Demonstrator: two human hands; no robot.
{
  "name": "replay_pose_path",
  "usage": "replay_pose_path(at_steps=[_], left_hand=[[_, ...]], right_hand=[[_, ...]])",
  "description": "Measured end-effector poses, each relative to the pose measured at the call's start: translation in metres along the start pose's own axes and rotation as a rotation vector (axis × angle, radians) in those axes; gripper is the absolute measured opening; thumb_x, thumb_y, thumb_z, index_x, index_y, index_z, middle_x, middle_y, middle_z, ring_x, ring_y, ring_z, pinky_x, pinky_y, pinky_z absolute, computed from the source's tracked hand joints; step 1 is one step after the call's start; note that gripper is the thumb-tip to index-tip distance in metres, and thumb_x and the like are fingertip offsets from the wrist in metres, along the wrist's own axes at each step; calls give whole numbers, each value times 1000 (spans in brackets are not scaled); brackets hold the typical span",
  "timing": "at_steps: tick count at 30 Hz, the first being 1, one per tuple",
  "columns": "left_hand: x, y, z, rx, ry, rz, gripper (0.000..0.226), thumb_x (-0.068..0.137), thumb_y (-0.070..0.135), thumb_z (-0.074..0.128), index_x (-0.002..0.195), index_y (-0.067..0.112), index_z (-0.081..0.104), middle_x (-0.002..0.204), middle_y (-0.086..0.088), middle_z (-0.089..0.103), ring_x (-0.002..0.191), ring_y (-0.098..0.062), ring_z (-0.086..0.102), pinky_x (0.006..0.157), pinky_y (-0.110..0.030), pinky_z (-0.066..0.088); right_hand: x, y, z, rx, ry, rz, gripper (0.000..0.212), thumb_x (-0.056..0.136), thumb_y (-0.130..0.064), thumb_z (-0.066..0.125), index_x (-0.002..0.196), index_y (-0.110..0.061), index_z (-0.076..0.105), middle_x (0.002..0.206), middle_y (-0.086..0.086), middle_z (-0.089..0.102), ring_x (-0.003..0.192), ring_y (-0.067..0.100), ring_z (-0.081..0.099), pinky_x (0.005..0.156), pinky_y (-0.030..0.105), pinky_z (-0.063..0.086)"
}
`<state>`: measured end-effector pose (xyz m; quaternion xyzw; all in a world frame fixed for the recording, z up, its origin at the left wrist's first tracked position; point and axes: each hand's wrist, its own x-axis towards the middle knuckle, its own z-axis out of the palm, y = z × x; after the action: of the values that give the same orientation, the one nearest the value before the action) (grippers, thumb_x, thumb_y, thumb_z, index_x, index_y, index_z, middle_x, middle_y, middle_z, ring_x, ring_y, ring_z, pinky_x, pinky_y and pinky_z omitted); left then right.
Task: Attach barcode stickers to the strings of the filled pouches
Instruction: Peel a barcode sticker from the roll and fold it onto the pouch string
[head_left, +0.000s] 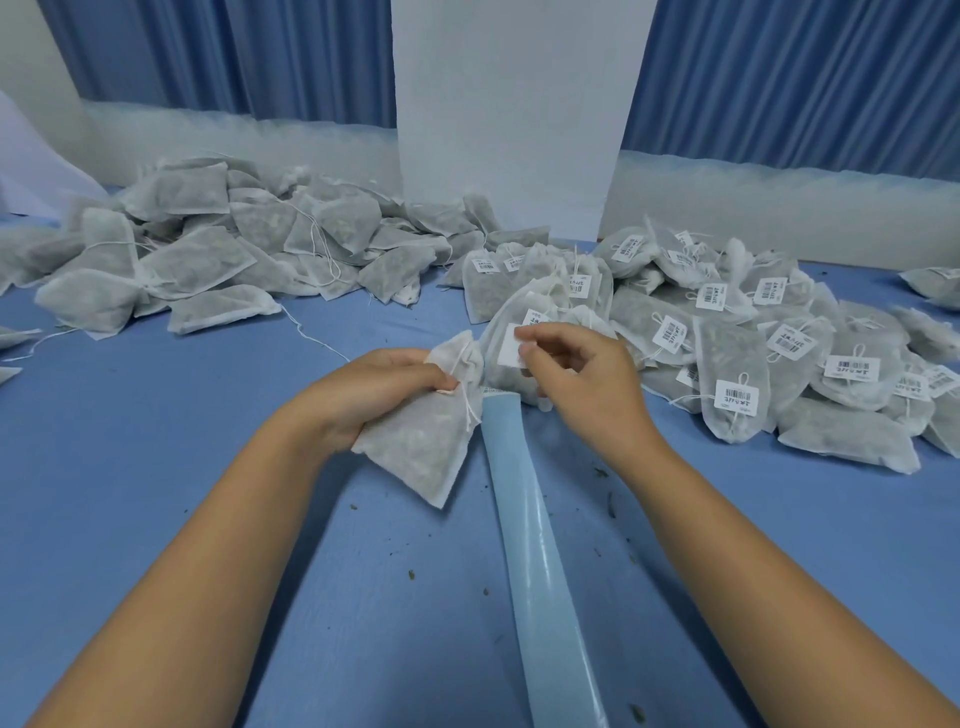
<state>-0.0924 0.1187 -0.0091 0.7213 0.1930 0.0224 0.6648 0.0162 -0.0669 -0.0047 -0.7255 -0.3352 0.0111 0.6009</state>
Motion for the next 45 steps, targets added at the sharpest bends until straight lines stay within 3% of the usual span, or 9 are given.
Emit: replay_pose_path(at_steps=[8,15,18,21,23,29,34,40,45], left_hand=[[-4,2,19,99,-83,199,13,92,17,69,104,18,74,103,-6,76,95,-19,73,81,-28,57],[-7,3,22,153,-117,171,41,74,32,76,105,5,71,104,-9,75,94,-18,70,87,-33,52],[-4,2,20,103,-60,126,48,71,33,77,104,-1,70,94,-8,73,85,-17,68,79,-32,50],[0,2,17,19,19,78,16,80,26,79,81,11,75,79,-1,72,69,-13,66,61,-21,48],[3,1,16,-33,74,63,18,86,21,74,69,18,73,71,1,72,60,-9,67,50,-16,47],[0,3,27,-49,157,47,35,85,23,75,102,-7,68,87,-12,71,79,-23,64,74,-35,47],[1,2,33,-37,155,70,34,86,21,75,105,-6,69,94,-16,75,84,-26,69,79,-38,50],[5,-2,35,-15,128,67,18,86,21,75,95,4,73,83,-4,77,71,-13,72,56,-19,53],[7,-4,39,12,159,95,13,87,20,74,91,8,73,84,-4,77,73,-13,73,58,-20,54]], right_hand=[[-4,-5,8,158,-130,54,48,83,-12,76,126,-26,58,90,4,73,69,2,63,71,18,50],[1,-4,2,279,-81,112,42,85,-9,74,123,-20,59,82,3,73,67,3,64,62,15,51],[1,-3,4,221,-49,71,36,88,-12,71,121,-23,62,100,3,68,75,1,63,71,21,55],[0,-2,4,72,96,-50,21,92,-14,66,108,-27,68,110,-6,64,83,-6,60,77,12,48],[0,-2,3,29,148,-105,22,92,-9,64,98,-29,70,103,-7,64,80,-6,58,71,10,44],[-5,1,8,-67,176,-262,26,89,-3,64,99,-25,73,96,-3,67,78,3,60,68,11,43],[-5,7,8,-118,166,-292,37,89,-7,68,114,-34,69,87,-15,64,72,4,57,69,16,46],[-4,8,8,-151,147,-232,64,87,-16,70,138,-46,44,82,-17,66,61,3,56,63,9,44],[-6,9,12,-214,93,-215,48,86,-18,70,127,-32,51,79,-19,66,64,5,58,65,16,47]])
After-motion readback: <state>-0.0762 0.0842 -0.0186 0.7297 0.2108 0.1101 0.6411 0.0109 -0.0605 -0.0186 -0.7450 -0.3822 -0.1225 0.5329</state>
